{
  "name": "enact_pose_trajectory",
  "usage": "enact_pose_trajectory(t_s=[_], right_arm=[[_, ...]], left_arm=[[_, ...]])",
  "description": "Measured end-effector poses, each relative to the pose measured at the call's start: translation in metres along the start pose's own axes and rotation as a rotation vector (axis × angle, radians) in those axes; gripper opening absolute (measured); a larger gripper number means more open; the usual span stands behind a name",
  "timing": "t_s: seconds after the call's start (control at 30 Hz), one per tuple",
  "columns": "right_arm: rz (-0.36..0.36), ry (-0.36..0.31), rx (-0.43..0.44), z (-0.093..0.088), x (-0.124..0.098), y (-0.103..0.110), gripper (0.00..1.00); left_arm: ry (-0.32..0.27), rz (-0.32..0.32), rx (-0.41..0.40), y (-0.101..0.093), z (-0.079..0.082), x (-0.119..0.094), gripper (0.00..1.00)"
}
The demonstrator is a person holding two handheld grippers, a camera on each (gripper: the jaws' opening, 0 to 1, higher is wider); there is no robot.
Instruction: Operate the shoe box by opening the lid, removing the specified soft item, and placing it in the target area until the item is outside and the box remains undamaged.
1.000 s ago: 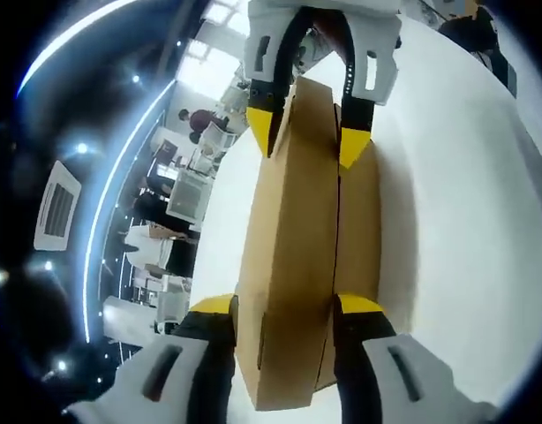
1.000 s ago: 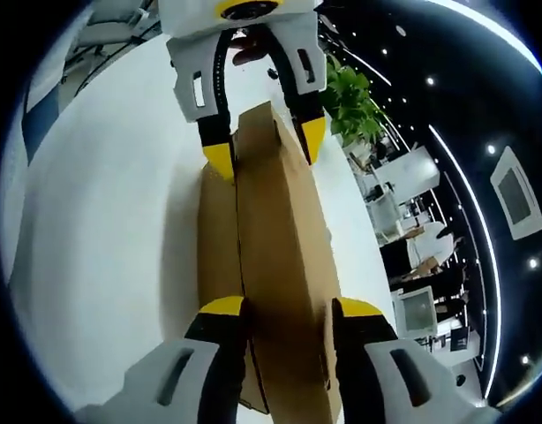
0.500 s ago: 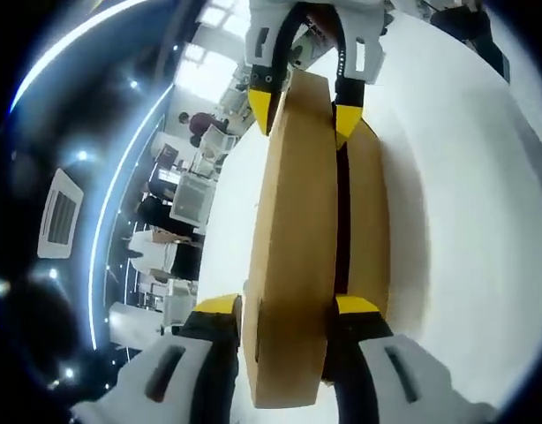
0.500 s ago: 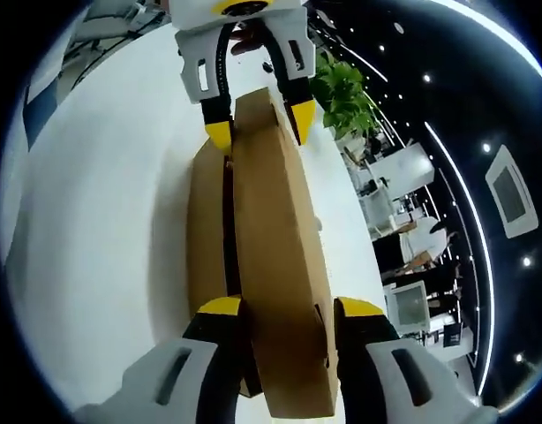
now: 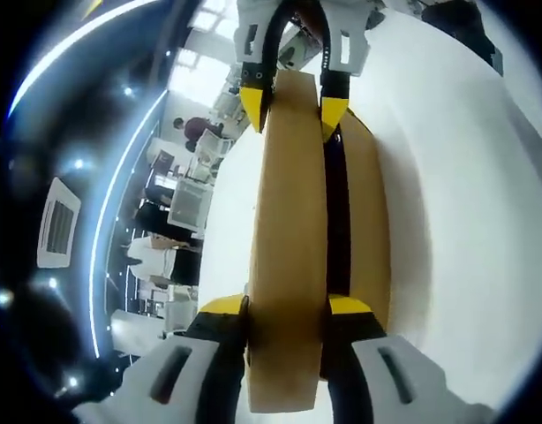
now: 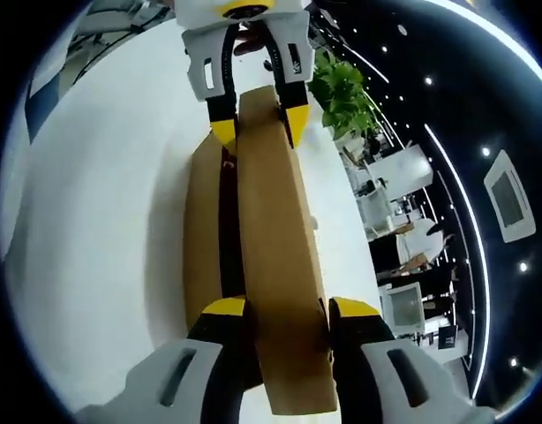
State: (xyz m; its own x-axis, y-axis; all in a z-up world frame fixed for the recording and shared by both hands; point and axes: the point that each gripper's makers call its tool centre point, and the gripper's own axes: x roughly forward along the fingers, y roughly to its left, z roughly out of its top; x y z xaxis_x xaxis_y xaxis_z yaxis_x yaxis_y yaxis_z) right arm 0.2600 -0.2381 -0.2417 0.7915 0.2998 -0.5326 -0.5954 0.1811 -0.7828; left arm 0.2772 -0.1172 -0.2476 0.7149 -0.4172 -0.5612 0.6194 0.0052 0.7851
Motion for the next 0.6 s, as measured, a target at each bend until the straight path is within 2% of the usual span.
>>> enact_pose_trajectory(t_s=[0.33, 0.6], right_arm=[[0.016, 0.001, 0.001, 0.002, -0.001, -0.007, 0.33], [0.080, 0.025, 0.023, 0.002, -0.001, -0.011, 0.33]], left_arm=[[-0.005, -0.013, -0.019, 0.005, 0.001, -0.002, 0.33], [0.005, -0.049, -0.027, 0.011, 0.002, -0.003, 0.33]])
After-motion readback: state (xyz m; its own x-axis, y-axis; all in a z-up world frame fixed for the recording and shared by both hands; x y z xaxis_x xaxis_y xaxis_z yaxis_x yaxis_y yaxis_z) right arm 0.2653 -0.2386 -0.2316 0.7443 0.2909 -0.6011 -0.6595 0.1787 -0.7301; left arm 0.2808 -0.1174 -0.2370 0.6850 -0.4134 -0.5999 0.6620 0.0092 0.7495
